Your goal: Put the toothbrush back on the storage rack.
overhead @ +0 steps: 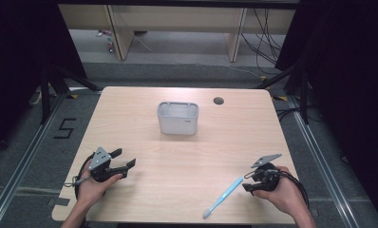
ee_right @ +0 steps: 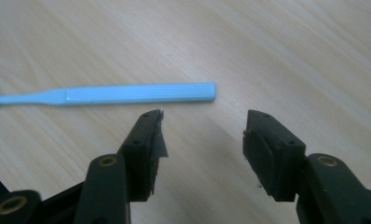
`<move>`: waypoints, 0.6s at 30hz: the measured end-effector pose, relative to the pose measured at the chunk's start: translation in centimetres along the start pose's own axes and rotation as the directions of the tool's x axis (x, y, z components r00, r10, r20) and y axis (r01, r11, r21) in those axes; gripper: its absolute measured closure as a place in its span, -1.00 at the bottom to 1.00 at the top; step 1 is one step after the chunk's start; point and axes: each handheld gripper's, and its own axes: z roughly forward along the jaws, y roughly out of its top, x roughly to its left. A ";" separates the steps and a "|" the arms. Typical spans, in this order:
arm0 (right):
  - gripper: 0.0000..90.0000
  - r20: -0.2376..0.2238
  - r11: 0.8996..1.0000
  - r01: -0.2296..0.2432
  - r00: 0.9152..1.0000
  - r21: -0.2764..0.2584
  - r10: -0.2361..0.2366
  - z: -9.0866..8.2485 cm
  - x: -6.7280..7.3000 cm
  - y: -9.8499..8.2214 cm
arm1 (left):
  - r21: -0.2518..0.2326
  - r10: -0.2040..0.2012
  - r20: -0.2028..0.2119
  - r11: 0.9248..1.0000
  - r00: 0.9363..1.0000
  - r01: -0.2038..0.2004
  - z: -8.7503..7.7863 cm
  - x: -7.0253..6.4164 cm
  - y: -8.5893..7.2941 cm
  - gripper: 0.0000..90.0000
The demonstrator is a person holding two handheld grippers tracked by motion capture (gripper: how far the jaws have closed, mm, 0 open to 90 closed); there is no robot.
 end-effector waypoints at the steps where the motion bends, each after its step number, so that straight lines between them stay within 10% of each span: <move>1: 0.01 -0.003 0.994 0.106 0.994 -0.028 -0.106 0.2 -0.4 0.2 | -0.005 0.003 -0.002 1.000 1.000 -0.003 0.0 0.0 0.0 -0.43; 2: 0.01 -0.003 0.994 0.106 0.994 -0.028 -0.106 0.2 -0.4 0.2 | -0.005 0.003 -0.002 1.000 1.000 -0.003 0.0 0.0 0.0 -0.43; 4: -0.05 -0.037 0.964 0.266 0.963 -0.023 -0.267 0.3 -0.2 0.6 | -0.005 0.003 -0.004 1.000 1.000 -0.003 0.0 0.0 0.0 -0.44; 10: 0.00 -0.063 0.906 0.415 0.909 0.080 -0.411 0.8 -0.2 1.6 | -0.004 0.014 -0.002 1.000 1.000 -0.014 0.1 -0.2 0.0 -0.44; 14: 0.03 -0.054 0.896 0.431 0.902 0.110 -0.428 0.7 -0.2 2.2 | -0.004 0.018 0.002 1.000 1.000 -0.018 0.1 -0.2 0.0 -0.44; 16: 0.05 -0.062 0.872 0.478 0.878 0.107 -0.474 0.7 -0.3 2.5 | -0.004 0.018 0.002 1.000 1.000 -0.018 0.1 -0.2 0.0 -0.44; 18: 0.05 -0.060 0.870 0.479 0.878 0.116 -0.475 0.7 -0.3 2.5 | -0.005 0.017 0.002 1.000 1.000 -0.017 0.1 -0.2 0.0 -0.44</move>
